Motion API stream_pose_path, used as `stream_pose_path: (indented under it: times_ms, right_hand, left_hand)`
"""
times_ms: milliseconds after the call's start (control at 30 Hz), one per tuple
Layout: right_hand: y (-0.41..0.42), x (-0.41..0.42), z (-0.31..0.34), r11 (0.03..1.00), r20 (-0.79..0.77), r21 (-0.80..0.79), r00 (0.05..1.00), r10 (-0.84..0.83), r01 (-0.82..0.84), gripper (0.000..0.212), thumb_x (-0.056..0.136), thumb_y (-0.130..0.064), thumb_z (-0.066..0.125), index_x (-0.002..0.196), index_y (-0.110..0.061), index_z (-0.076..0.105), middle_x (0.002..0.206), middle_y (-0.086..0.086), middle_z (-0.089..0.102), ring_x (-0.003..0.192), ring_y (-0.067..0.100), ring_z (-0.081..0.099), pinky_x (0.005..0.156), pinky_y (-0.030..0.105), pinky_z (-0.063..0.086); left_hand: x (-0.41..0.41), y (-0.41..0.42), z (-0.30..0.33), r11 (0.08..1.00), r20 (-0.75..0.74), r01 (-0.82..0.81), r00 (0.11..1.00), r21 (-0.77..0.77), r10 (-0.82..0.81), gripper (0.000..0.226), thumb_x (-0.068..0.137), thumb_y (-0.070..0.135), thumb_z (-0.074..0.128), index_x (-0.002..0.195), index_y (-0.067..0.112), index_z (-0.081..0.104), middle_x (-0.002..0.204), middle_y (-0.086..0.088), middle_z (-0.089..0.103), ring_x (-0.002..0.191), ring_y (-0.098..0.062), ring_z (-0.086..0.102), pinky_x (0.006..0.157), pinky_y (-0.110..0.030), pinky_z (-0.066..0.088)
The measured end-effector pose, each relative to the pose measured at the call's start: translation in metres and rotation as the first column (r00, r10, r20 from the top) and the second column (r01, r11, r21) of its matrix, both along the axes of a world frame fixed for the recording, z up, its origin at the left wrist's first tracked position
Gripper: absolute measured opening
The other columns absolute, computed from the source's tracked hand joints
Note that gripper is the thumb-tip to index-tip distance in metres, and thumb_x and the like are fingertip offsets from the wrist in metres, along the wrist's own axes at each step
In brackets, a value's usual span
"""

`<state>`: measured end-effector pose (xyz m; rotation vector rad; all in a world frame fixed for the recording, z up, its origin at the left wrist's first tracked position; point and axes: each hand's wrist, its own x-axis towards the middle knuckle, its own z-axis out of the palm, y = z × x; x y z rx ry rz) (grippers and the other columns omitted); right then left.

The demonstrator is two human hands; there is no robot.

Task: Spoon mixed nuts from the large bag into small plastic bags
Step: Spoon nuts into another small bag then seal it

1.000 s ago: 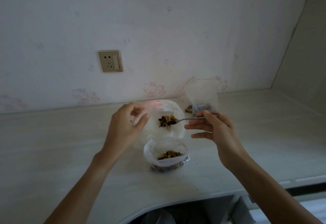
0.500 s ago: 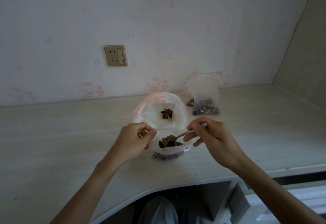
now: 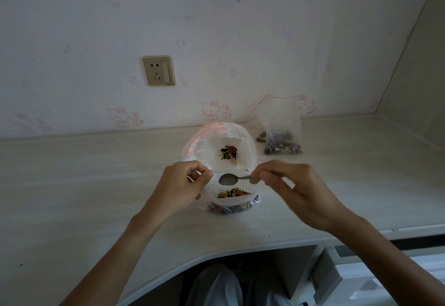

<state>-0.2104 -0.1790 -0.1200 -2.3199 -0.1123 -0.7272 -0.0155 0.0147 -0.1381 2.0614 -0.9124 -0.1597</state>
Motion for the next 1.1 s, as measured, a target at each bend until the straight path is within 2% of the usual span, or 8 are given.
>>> stream_pose_path:
  times_ms: [67,133,267,367,533,800,1000,1100]
  right_hand:
    - [-0.005,0.005,-0.001,0.95,0.042,0.313,0.998,-0.038,0.023,0.029,0.102,-0.026,0.05,0.108,-0.006,0.071,0.099,0.001,0.079,0.095,0.017,0.075,0.078,0.03,0.06]
    - [-0.01,0.011,-0.003,0.815,0.06,0.576,0.992,-0.111,0.056,0.03,0.102,-0.024,0.05,0.106,0.0,0.069,0.094,0.013,0.078,0.092,0.028,0.076,0.075,0.04,0.063]
    - [-0.021,0.022,-0.004,0.601,-0.025,0.782,0.973,-0.231,0.163,0.027,0.108,-0.019,0.047,0.105,-0.003,0.069,0.09,0.016,0.078,0.088,0.033,0.077,0.068,0.037,0.065]
    - [-0.03,0.03,-0.008,0.553,-0.08,0.799,0.954,-0.29,0.235,0.029,0.109,-0.021,0.046,0.104,-0.004,0.069,0.087,0.015,0.078,0.084,0.032,0.078,0.064,0.037,0.063]
    - [-0.043,0.03,-0.021,0.62,-0.133,0.702,0.92,-0.37,0.351,0.03,0.109,-0.025,0.046,0.101,-0.006,0.067,0.084,0.015,0.076,0.077,0.03,0.077,0.063,0.037,0.061]
    - [-0.044,0.031,-0.028,0.72,-0.168,0.559,0.907,-0.386,0.41,0.028,0.108,-0.024,0.046,0.098,-0.006,0.066,0.081,0.01,0.076,0.075,0.025,0.076,0.069,0.045,0.062]
    - [-0.041,0.043,-0.031,0.727,-0.176,0.549,0.907,-0.382,0.413,0.028,0.108,-0.023,0.047,0.096,-0.006,0.066,0.079,0.01,0.077,0.074,0.025,0.076,0.071,0.05,0.062]
    - [-0.041,0.048,-0.034,0.712,-0.169,0.571,0.907,-0.385,0.408,0.027,0.108,-0.022,0.048,0.095,-0.008,0.066,0.079,0.009,0.077,0.074,0.025,0.077,0.069,0.049,0.062]
  left_hand:
    - [0.001,0.0,0.0,1.0,0.002,0.0,1.0,-0.005,0.0,0.02,0.097,0.041,0.068,0.085,0.027,0.074,0.066,0.006,0.072,0.055,-0.009,0.07,0.057,-0.009,0.046]
    - [0.003,0.001,0.0,1.0,0.001,-0.016,1.0,-0.021,0.016,0.026,0.097,0.046,0.066,0.082,0.026,0.074,0.068,0.008,0.072,0.055,-0.009,0.07,0.057,-0.009,0.046]
    - [0.014,0.002,-0.001,0.993,0.016,-0.083,0.996,-0.082,0.085,0.028,0.097,0.044,0.067,0.075,0.027,0.072,0.07,0.009,0.072,0.054,-0.009,0.068,0.053,-0.007,0.043]
    - [0.025,-0.001,-0.004,0.977,0.044,-0.162,0.985,-0.138,0.169,0.021,0.093,0.043,0.072,0.078,0.029,0.069,0.068,0.01,0.069,0.056,-0.007,0.066,0.054,-0.007,0.042]
    - [0.038,-0.011,-0.006,0.948,0.151,-0.215,0.955,-0.235,0.254,0.02,0.086,0.035,0.081,0.081,0.029,0.063,0.066,0.009,0.062,0.063,-0.002,0.059,0.059,-0.013,0.043]
    - [0.049,-0.047,0.014,0.983,0.199,0.166,0.969,-0.078,-0.147,0.011,0.084,0.032,0.085,0.086,0.034,0.074,0.082,0.018,0.071,0.068,-0.01,0.065,0.064,-0.017,0.053]
    - [0.057,-0.062,0.004,0.927,0.069,0.368,0.925,0.067,-0.372,0.018,0.082,0.03,0.086,0.098,0.032,0.078,0.097,0.02,0.076,0.093,0.003,0.069,0.072,-0.006,0.048]
    - [0.068,-0.064,-0.004,0.893,0.07,0.398,0.905,0.212,-0.42,0.027,0.093,0.019,0.075,0.102,0.045,0.075,0.105,0.022,0.074,0.102,0.01,0.065,0.076,-0.006,0.047]
